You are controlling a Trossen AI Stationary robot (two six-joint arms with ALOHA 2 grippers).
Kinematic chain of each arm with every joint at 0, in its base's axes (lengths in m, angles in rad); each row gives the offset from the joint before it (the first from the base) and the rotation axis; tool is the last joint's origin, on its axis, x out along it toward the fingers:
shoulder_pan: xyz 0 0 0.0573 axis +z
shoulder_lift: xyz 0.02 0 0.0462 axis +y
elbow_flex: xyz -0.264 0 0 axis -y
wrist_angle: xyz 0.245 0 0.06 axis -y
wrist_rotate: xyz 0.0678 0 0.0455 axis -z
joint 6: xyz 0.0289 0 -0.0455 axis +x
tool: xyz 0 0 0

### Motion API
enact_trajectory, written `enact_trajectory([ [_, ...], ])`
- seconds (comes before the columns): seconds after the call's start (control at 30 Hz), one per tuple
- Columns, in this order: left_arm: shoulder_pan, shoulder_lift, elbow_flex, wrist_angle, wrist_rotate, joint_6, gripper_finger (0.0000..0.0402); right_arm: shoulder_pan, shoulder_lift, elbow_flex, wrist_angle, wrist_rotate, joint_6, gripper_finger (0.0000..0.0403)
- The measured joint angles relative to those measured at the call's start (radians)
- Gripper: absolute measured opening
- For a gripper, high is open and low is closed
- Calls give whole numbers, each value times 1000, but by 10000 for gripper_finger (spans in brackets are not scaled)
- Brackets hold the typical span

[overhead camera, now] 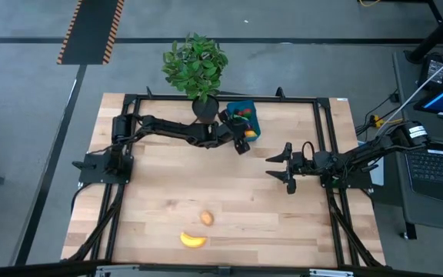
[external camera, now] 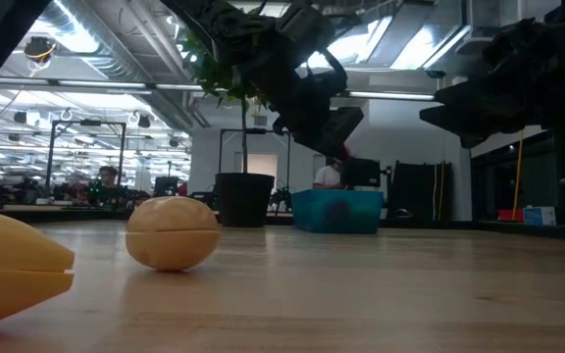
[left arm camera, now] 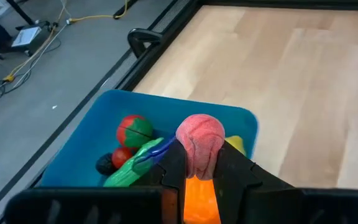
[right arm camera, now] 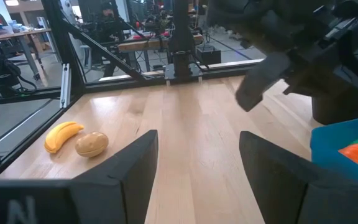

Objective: Pick and placing Produce into tupperware
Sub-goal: Put the peach into the blue bin

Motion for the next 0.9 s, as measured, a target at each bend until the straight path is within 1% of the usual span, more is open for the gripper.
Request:
enact_trajectory([
  [0.1,13,6,1,3,-1,-1,52,0,0,0,0,0,-3,227],
  [0.2,21,23,0,-1,-1,-2,48,0,0,0,0,0,-4,227],
  [0.43,40,80,0,72,-6,1,49,-1,0,0,2,0,-26,227],
  [0.57,53,109,0,86,-47,1,52,-3,0,0,1,0,-27,227],
  [0.73,69,120,0,102,-49,8,46,-6,0,0,-1,1,-29,227],
  [0.8,71,120,0,105,-50,8,50,-6,0,0,-6,1,-29,227],
  [0.9,74,120,0,110,-50,8,67,-6,0,0,-14,1,-30,227],
])
